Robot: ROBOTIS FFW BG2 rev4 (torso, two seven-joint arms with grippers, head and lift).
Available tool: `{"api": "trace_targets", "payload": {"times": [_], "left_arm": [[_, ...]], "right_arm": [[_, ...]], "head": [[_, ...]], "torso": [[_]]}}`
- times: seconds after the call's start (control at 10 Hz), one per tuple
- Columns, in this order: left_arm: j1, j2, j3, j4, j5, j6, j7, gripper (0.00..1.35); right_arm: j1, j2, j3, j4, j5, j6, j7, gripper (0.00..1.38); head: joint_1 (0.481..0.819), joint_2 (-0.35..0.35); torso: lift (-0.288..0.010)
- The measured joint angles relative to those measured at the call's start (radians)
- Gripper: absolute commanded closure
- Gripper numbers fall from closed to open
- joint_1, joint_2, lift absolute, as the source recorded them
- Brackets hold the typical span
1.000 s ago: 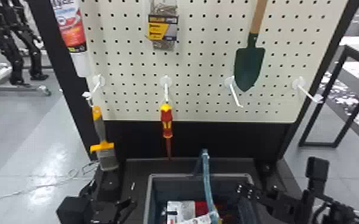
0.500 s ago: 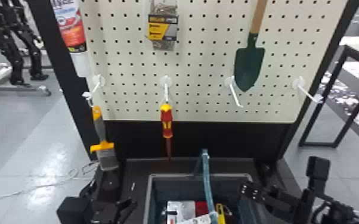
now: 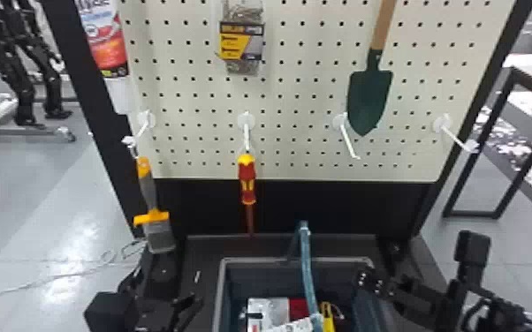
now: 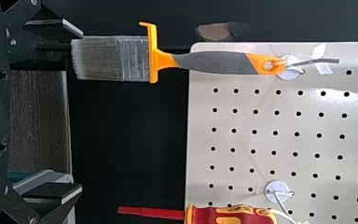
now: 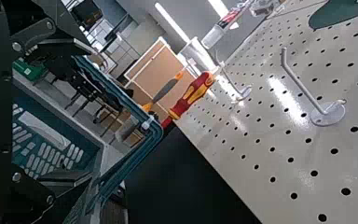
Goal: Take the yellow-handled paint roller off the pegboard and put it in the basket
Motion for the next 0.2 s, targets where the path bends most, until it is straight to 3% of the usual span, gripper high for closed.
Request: {"api": "trace_targets", "payload": {"times": [0.2], "left_arm": [[0.0,0.0,0.0,0.0,0.0,0.0,0.0,0.15]], "right_arm": [[0.0,0.0,-0.003,-0.001,-0.005,-0.004,0.0,0.34]], "head": [[0.549,0.0]], "torso": [[-0.1]]}}
